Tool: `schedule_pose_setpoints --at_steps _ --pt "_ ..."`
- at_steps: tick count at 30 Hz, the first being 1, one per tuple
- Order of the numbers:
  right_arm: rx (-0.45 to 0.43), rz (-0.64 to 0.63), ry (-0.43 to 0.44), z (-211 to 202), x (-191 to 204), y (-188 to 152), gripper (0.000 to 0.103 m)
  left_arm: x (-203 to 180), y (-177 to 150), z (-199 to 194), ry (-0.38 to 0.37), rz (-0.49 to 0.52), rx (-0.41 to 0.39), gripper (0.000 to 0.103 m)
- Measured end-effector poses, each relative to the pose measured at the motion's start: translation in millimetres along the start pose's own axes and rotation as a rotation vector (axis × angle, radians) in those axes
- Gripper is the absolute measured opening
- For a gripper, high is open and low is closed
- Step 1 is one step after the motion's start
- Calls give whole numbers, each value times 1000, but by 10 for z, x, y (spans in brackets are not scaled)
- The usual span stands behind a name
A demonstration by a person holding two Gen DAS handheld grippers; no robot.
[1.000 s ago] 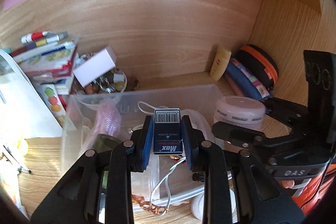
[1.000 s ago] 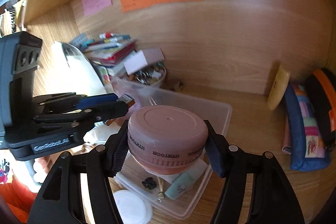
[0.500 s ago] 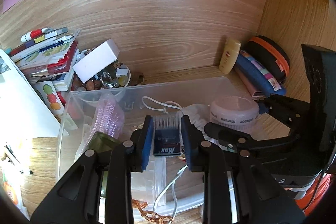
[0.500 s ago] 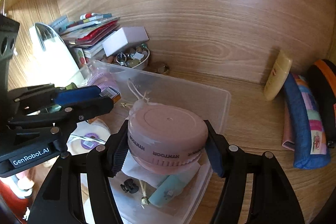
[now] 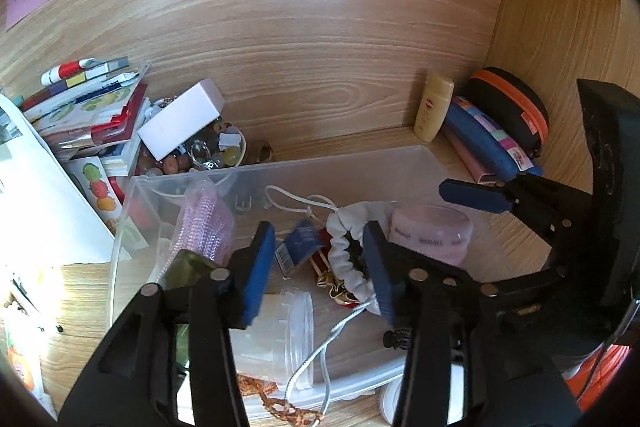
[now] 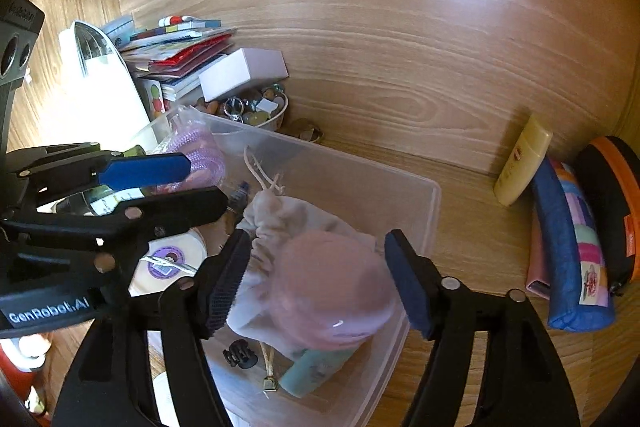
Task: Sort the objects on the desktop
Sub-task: 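Carry the pink container and blue Max box into the clear box and open both tools, then grasp the white eraser with the left tool while the right tool grasps the frosted white container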
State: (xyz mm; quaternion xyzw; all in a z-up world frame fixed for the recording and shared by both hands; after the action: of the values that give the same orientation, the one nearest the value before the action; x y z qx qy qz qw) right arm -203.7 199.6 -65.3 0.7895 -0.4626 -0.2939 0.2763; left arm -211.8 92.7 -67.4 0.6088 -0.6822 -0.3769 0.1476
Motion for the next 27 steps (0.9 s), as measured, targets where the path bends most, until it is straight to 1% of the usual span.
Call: schedule_pose_setpoints --at_steps 3,5,6,9,10,11,13,16,18,19,20,22,25,27 --pt "-12 -25 -15 -37 35 15 73 32 14 0 -5 -10 -2 47" --pt "-17 -45 -37 -61 61 28 75 59 30 0 -9 -22 -3 48" --pt "-19 -55 -46 -73 75 36 78 71 38 -4 -14 -27 -3 48" --pt "-33 -66 -45 -118 115 44 80 99 54 -25 -10 -31 -10 49" --pt "-36 -67 -42 -126 125 45 81 102 63 -47 3 -26 -23 55" --pt "-40 -70 -38 -140 138 48 81 99 68 -70 14 -22 -36 64" --pt "-40 -75 -36 -156 151 46 83 88 83 -139 27 -13 -66 71" --pt "-39 -70 -43 -200 141 40 83 73 112 -254 31 5 -95 73" --pt "-51 -51 -45 -263 107 48 83 63 135 -331 43 18 -119 77" --pt "-61 -39 -44 -303 89 52 84 60 144 -369 48 24 -130 81" --pt "-69 -28 -39 -337 74 55 86 61 151 -414 53 29 -142 86" --pt "-89 -3 -34 -420 38 57 91 60 158 -515 58 34 -168 90" --pt "-109 15 -59 -547 17 46 96 56 113 -633 51 44 -175 93" --pt "-125 19 -41 -631 39 26 97 61 55 -713 53 54 -180 94"
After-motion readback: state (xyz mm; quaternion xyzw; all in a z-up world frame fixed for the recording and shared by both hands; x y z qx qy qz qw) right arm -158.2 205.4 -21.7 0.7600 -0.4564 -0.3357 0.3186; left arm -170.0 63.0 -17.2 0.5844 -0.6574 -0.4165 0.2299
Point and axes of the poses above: each gripper's, at about its wrist camera, not at the fingertips, and z roughly the way its jaws point, x to its left, y to its top, the point moved 5 cm from there along z, roughly the way its jaws point, and after that the axes turned 15 degrees about -z, right-handed, at the moved point
